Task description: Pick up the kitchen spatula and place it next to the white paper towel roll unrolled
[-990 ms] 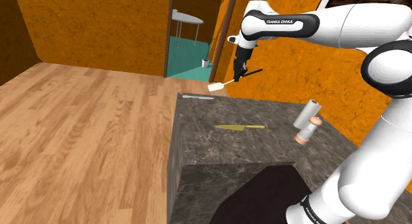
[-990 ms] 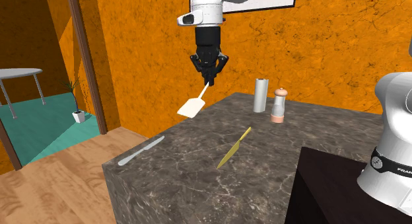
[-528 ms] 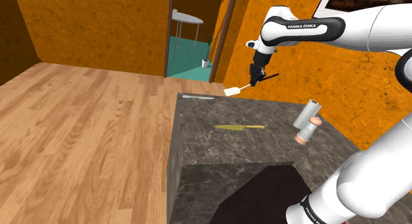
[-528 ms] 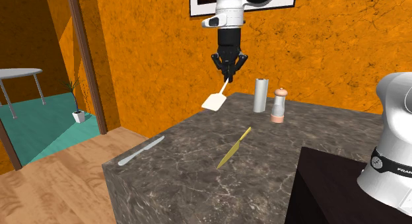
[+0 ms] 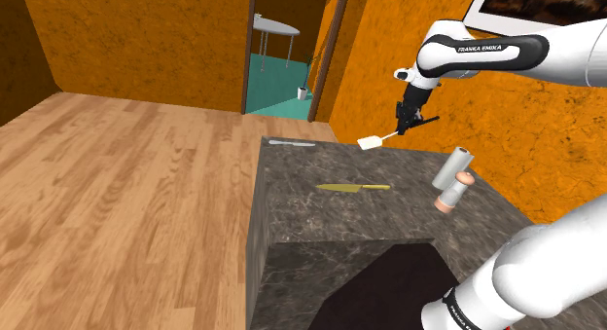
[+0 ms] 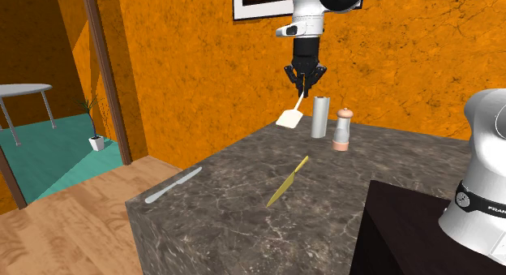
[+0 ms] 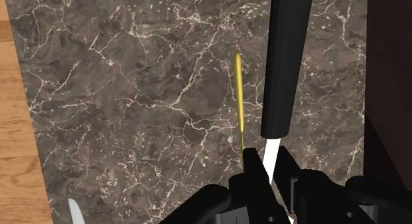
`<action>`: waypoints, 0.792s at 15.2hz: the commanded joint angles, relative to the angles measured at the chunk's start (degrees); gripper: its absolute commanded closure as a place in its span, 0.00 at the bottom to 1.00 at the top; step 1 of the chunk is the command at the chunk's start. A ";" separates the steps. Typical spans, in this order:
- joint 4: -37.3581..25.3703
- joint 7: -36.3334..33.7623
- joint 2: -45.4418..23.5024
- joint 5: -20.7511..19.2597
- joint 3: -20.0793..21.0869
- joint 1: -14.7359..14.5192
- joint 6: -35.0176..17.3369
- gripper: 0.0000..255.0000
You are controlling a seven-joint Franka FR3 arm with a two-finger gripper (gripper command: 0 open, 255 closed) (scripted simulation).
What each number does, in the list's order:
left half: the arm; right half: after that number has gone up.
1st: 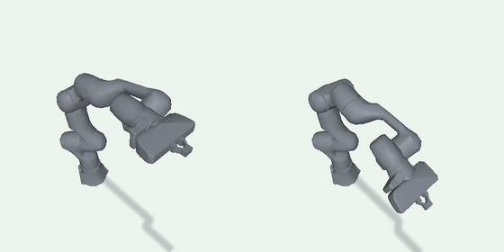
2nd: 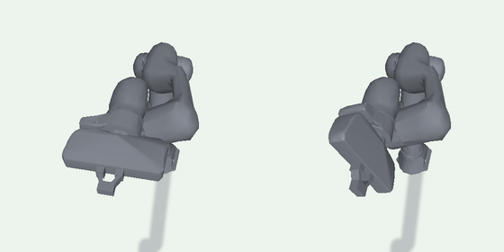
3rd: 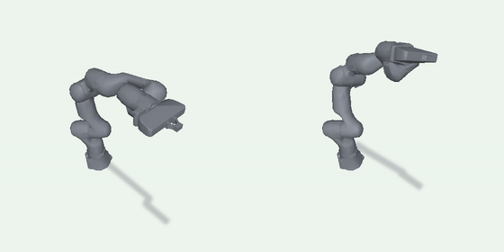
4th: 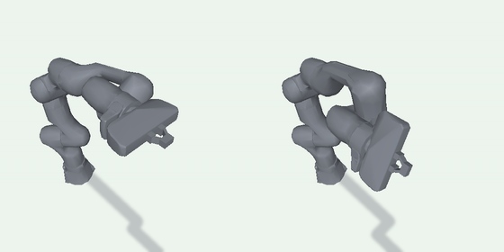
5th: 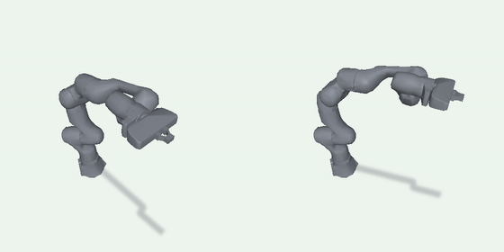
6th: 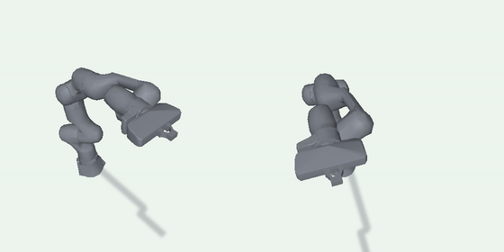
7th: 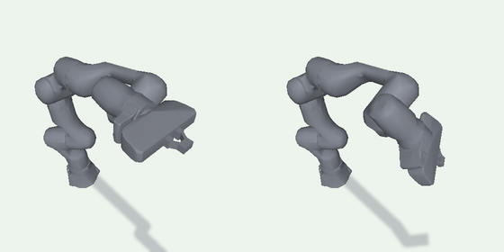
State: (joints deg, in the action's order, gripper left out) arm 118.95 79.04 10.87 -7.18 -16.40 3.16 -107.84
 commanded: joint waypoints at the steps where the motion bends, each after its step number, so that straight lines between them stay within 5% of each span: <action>1: 1.59 2.28 1.97 -0.88 -1.40 1.22 0.09 1.00; 12: 7.35 14.92 9.38 -6.09 -9.95 7.89 -0.28 1.00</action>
State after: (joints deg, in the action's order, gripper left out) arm 126.15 92.26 19.78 -12.73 -25.23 10.30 -108.18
